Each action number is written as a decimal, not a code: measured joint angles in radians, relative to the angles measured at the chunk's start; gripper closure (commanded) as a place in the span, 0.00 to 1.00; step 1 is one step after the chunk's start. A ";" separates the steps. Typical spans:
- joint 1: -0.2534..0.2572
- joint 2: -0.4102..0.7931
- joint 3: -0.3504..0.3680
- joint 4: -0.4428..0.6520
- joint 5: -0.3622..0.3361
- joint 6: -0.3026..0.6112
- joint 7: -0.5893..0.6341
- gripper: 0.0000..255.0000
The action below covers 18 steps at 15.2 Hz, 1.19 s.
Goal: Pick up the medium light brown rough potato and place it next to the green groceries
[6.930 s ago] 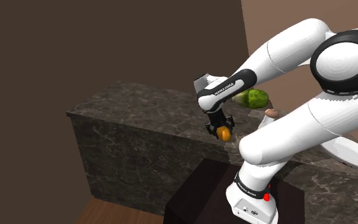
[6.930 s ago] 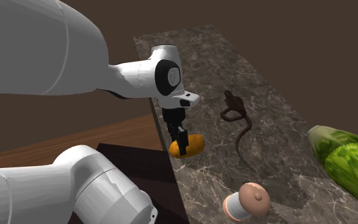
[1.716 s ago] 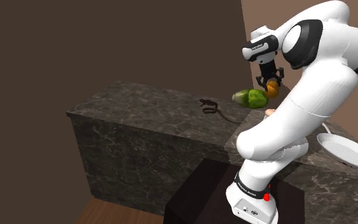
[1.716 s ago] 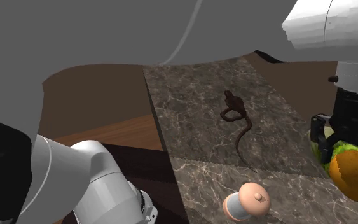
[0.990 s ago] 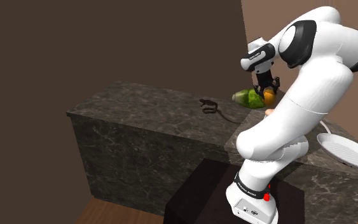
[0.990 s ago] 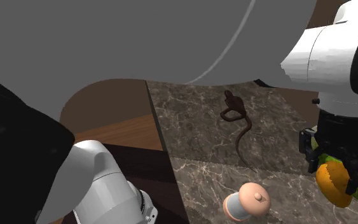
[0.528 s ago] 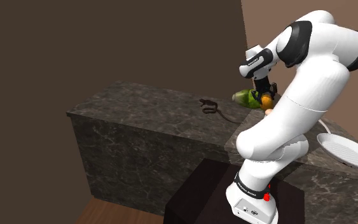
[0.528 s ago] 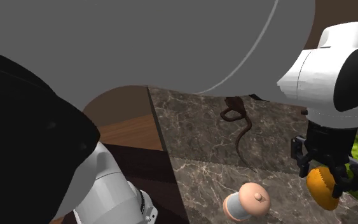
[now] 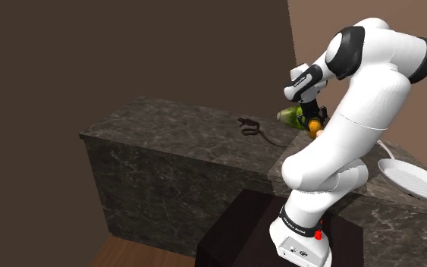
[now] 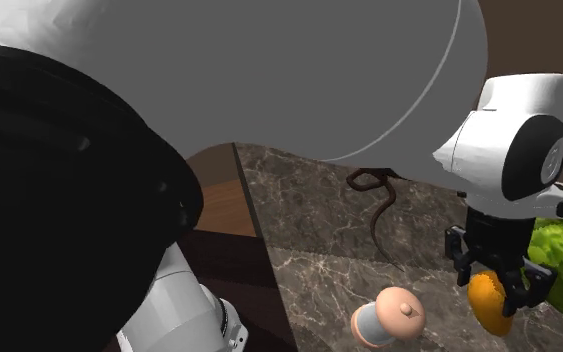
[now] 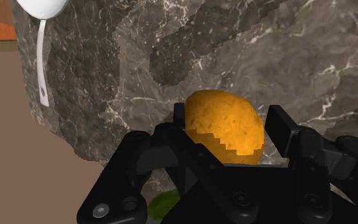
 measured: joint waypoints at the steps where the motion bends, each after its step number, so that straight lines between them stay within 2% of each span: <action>1: -0.001 0.006 -0.001 -0.008 -0.002 0.012 0.008 1.00; 13: -0.012 0.103 -0.013 -0.060 -0.030 0.154 0.083 1.00; 18: -0.014 0.118 -0.015 -0.062 -0.034 0.172 0.093 1.00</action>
